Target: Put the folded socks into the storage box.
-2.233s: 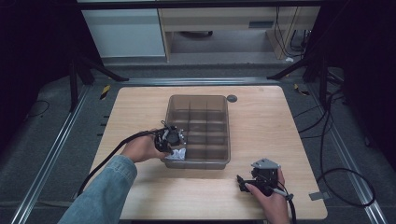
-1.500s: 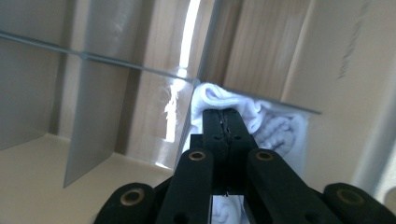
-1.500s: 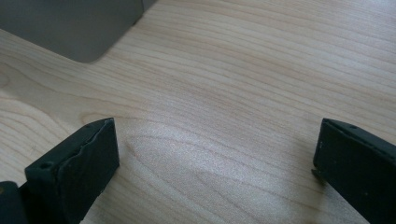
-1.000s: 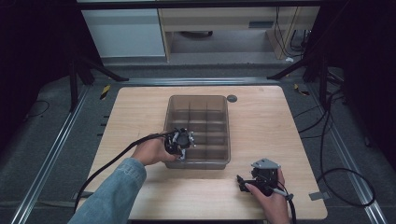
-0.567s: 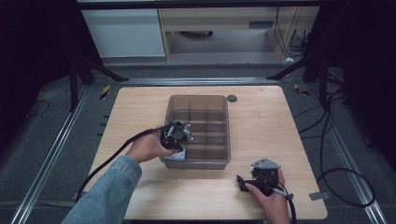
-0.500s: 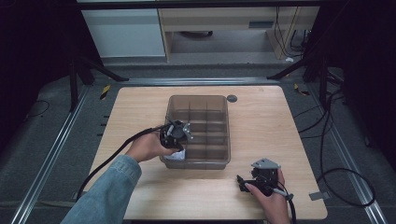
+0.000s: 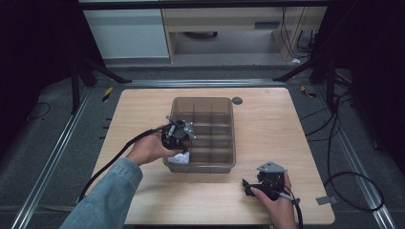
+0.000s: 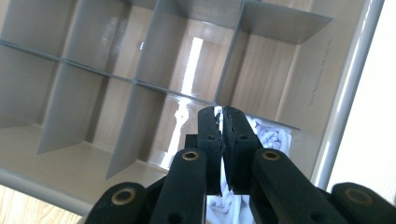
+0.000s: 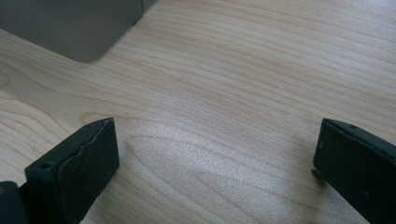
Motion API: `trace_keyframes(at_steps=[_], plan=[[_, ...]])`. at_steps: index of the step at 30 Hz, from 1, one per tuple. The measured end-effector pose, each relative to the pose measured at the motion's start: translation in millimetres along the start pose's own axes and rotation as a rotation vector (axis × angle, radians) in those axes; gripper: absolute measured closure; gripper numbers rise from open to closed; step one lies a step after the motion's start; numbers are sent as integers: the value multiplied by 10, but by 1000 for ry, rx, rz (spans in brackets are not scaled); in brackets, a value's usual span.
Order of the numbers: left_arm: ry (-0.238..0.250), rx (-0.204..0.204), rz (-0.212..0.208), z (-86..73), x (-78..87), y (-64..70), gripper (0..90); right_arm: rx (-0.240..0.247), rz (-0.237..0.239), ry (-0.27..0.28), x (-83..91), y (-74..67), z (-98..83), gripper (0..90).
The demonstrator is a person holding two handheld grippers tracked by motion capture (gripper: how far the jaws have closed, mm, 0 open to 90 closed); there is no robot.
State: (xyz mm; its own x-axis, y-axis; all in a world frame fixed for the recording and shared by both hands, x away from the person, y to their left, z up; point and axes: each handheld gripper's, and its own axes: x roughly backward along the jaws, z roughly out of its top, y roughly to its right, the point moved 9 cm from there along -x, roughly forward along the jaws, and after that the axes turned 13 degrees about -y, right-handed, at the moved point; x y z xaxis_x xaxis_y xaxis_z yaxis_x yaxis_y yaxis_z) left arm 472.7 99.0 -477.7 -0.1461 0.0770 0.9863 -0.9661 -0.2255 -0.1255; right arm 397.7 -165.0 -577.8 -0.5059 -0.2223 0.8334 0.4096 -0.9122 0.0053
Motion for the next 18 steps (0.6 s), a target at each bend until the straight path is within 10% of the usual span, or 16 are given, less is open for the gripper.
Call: trace_keyframes(at_steps=[18], plan=[[103, 51, 57, -8, 264, -67, 755, 0, 0, 0, 0, 0, 0, 4]])
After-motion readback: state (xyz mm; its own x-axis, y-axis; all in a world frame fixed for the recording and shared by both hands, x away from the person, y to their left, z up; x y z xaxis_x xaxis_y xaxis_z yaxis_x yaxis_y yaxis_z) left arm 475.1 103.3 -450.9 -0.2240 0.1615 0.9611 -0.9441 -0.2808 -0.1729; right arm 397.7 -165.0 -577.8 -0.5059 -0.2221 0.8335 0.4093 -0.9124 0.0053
